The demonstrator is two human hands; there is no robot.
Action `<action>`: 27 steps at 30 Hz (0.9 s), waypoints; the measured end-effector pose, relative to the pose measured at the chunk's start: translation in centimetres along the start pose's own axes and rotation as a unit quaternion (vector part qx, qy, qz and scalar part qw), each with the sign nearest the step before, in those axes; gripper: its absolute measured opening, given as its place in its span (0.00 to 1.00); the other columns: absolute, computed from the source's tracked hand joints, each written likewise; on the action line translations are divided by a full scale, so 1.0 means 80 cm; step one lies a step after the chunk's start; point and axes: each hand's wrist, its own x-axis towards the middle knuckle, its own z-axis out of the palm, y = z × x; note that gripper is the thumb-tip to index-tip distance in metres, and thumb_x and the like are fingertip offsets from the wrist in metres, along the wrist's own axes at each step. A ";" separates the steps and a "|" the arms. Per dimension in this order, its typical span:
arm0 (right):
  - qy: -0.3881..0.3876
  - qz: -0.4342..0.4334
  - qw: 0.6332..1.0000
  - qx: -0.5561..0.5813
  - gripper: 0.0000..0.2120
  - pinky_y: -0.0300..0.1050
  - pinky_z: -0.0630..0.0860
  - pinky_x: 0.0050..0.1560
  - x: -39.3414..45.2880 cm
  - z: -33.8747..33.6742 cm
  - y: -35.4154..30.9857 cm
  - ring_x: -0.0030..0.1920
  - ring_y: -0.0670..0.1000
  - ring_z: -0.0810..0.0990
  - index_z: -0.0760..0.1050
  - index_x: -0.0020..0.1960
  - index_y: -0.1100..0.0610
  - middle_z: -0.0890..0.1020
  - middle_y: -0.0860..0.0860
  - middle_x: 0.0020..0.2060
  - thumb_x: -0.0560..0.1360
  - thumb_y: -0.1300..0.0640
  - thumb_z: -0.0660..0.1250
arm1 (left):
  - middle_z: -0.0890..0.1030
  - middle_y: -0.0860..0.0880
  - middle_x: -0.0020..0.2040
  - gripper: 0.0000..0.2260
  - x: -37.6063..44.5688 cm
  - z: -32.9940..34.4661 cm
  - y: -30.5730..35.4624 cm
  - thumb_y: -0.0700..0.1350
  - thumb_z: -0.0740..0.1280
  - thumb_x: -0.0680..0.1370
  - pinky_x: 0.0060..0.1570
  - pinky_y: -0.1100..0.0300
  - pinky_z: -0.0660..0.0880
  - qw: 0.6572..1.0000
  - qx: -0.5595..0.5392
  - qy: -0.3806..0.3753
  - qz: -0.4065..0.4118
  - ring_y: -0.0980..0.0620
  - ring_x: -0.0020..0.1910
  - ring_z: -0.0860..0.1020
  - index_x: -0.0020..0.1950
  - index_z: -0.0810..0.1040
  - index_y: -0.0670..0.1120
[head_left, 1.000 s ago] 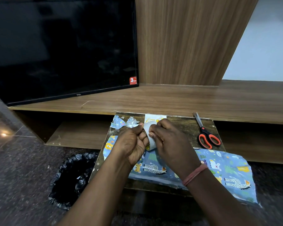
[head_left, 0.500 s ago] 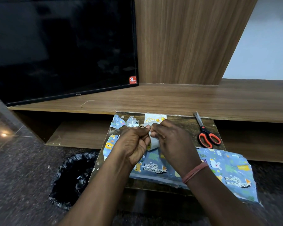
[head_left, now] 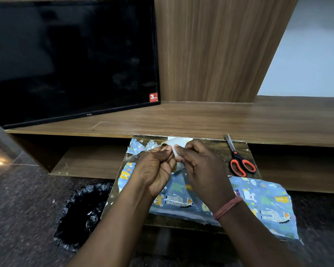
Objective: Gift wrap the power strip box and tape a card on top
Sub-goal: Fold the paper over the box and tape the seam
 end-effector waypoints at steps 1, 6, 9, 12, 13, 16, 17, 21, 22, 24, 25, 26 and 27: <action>0.007 -0.003 1.000 0.001 0.10 0.45 0.77 0.41 -0.001 0.000 0.000 0.44 0.47 0.81 0.83 0.58 0.56 0.75 0.47 0.46 0.79 0.62 0.69 | 0.77 0.45 0.40 0.08 -0.002 0.001 -0.001 0.29 0.58 0.82 0.43 0.64 0.81 0.999 0.034 0.009 0.009 0.54 0.40 0.80 0.47 0.73 0.38; 0.042 -0.012 0.999 -0.005 0.05 0.40 0.74 0.38 -0.001 -0.003 -0.004 0.37 0.45 0.77 0.84 0.50 0.57 0.78 0.49 0.44 0.78 0.63 0.70 | 0.80 0.44 0.40 0.04 -0.010 0.008 -0.004 0.33 0.59 0.84 0.41 0.65 0.80 0.990 0.132 -0.003 0.049 0.55 0.36 0.81 0.55 0.73 0.36; 0.037 -0.002 0.999 -0.002 0.05 0.35 0.73 0.39 -0.001 0.000 -0.003 0.37 0.43 0.76 0.85 0.51 0.57 0.79 0.47 0.45 0.78 0.62 0.71 | 0.81 0.45 0.38 0.05 -0.011 0.009 -0.005 0.34 0.59 0.85 0.40 0.63 0.81 0.989 0.139 -0.001 0.056 0.55 0.35 0.81 0.59 0.72 0.35; 0.042 0.006 0.999 0.012 0.07 0.46 0.78 0.40 0.000 0.002 -0.002 0.40 0.47 0.80 0.85 0.52 0.54 0.79 0.45 0.47 0.79 0.59 0.69 | 0.81 0.47 0.36 0.03 -0.013 0.012 -0.005 0.35 0.59 0.85 0.39 0.63 0.81 0.983 0.169 -0.011 0.067 0.55 0.33 0.81 0.56 0.72 0.38; 0.044 0.009 0.999 0.014 0.07 0.47 0.78 0.40 -0.001 0.002 -0.002 0.41 0.48 0.80 0.85 0.52 0.53 0.79 0.45 0.48 0.78 0.57 0.68 | 0.81 0.47 0.35 0.03 -0.014 0.013 -0.004 0.35 0.59 0.85 0.38 0.63 0.81 0.983 0.171 -0.008 0.069 0.55 0.33 0.81 0.55 0.72 0.39; 0.038 0.020 0.999 -0.021 0.09 0.49 0.78 0.41 0.002 0.003 -0.004 0.44 0.49 0.79 0.85 0.52 0.52 0.80 0.44 0.47 0.78 0.54 0.67 | 0.79 0.45 0.37 0.02 -0.012 0.011 -0.004 0.35 0.61 0.84 0.39 0.61 0.82 0.980 0.183 0.010 0.076 0.54 0.32 0.80 0.56 0.72 0.38; 0.035 0.016 0.998 -0.047 0.08 0.49 0.76 0.43 0.003 0.003 -0.004 0.45 0.50 0.78 0.85 0.52 0.51 0.80 0.45 0.46 0.78 0.54 0.67 | 0.78 0.43 0.38 0.03 -0.011 0.010 -0.005 0.35 0.61 0.84 0.41 0.60 0.82 0.978 0.192 0.011 0.081 0.53 0.33 0.80 0.56 0.72 0.38; 0.006 0.018 0.999 -0.037 0.04 0.47 0.71 0.46 0.007 0.004 0.000 0.46 0.50 0.75 0.82 0.49 0.52 0.79 0.45 0.43 0.78 0.59 0.69 | 0.77 0.41 0.42 0.02 -0.006 0.007 -0.012 0.36 0.62 0.84 0.48 0.58 0.80 0.970 0.224 0.029 0.090 0.49 0.40 0.78 0.55 0.74 0.38; 0.003 0.024 0.999 -0.021 0.05 0.44 0.70 0.45 0.007 0.004 0.000 0.45 0.49 0.75 0.81 0.47 0.52 0.78 0.45 0.43 0.78 0.60 0.68 | 0.76 0.40 0.45 0.03 -0.004 0.006 -0.014 0.36 0.62 0.84 0.51 0.57 0.78 0.969 0.230 0.031 0.086 0.46 0.44 0.76 0.57 0.74 0.38; 0.001 0.040 0.999 -0.002 0.06 0.37 0.66 0.44 0.008 0.004 0.000 0.43 0.46 0.74 0.79 0.45 0.52 0.76 0.44 0.41 0.78 0.61 0.68 | 0.73 0.40 0.47 0.03 -0.002 0.005 -0.015 0.36 0.62 0.84 0.52 0.57 0.76 0.970 0.231 0.017 0.076 0.45 0.49 0.71 0.57 0.73 0.38; 0.003 0.049 0.999 0.007 0.06 0.33 0.65 0.43 0.008 0.004 0.000 0.43 0.45 0.73 0.78 0.44 0.53 0.76 0.44 0.41 0.78 0.62 0.68 | 0.71 0.40 0.47 0.02 -0.002 0.005 -0.014 0.34 0.61 0.84 0.49 0.59 0.76 0.971 0.229 0.008 0.072 0.46 0.47 0.71 0.55 0.73 0.39; 0.007 0.056 0.998 0.017 0.06 0.31 0.65 0.43 0.009 0.003 0.000 0.43 0.45 0.73 0.78 0.44 0.53 0.76 0.44 0.41 0.77 0.62 0.68 | 0.70 0.41 0.44 0.03 -0.002 0.005 -0.013 0.33 0.61 0.83 0.46 0.60 0.74 0.971 0.227 0.000 0.073 0.48 0.43 0.70 0.52 0.72 0.39; 0.011 0.060 0.998 0.026 0.06 0.31 0.66 0.43 0.009 0.003 0.000 0.42 0.45 0.74 0.78 0.44 0.54 0.77 0.44 0.41 0.77 0.63 0.68 | 0.69 0.43 0.41 0.06 -0.001 0.004 -0.012 0.31 0.61 0.82 0.43 0.60 0.71 0.971 0.225 -0.006 0.075 0.50 0.40 0.68 0.49 0.72 0.40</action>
